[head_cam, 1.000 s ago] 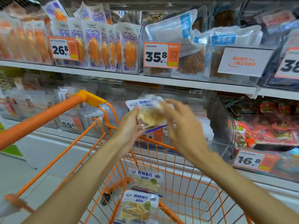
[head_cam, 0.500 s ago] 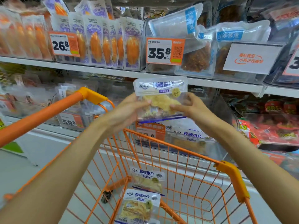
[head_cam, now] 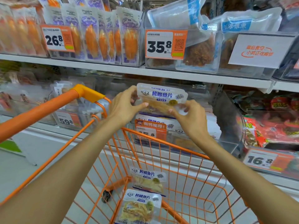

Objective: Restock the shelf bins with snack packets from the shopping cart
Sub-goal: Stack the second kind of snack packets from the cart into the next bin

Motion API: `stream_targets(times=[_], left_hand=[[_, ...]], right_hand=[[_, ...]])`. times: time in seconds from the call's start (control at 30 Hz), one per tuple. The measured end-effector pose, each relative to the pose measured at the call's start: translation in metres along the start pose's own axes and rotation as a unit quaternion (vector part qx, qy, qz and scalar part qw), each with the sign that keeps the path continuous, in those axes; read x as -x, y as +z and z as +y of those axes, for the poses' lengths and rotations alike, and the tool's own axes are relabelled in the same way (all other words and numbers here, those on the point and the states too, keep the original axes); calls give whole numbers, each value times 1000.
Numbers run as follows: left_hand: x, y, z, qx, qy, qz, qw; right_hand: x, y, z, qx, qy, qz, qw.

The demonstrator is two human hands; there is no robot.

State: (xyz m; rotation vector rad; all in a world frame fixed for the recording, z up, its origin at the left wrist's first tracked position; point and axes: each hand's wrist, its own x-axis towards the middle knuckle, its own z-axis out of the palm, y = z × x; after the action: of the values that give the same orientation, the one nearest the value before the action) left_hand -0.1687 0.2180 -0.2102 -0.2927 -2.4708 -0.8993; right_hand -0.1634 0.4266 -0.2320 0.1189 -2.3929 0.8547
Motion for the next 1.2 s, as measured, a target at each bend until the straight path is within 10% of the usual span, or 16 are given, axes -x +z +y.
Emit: stream_targets(times=[0.37, 1.2], left_hand=[[-6, -2, 14, -200, -44, 33, 978], [-19, -8, -1, -227, -104, -41, 967]], right_hand=[[-7, 2, 10, -55, -6, -42, 998], [-19, 9, 5, -113, 11, -91, 989]])
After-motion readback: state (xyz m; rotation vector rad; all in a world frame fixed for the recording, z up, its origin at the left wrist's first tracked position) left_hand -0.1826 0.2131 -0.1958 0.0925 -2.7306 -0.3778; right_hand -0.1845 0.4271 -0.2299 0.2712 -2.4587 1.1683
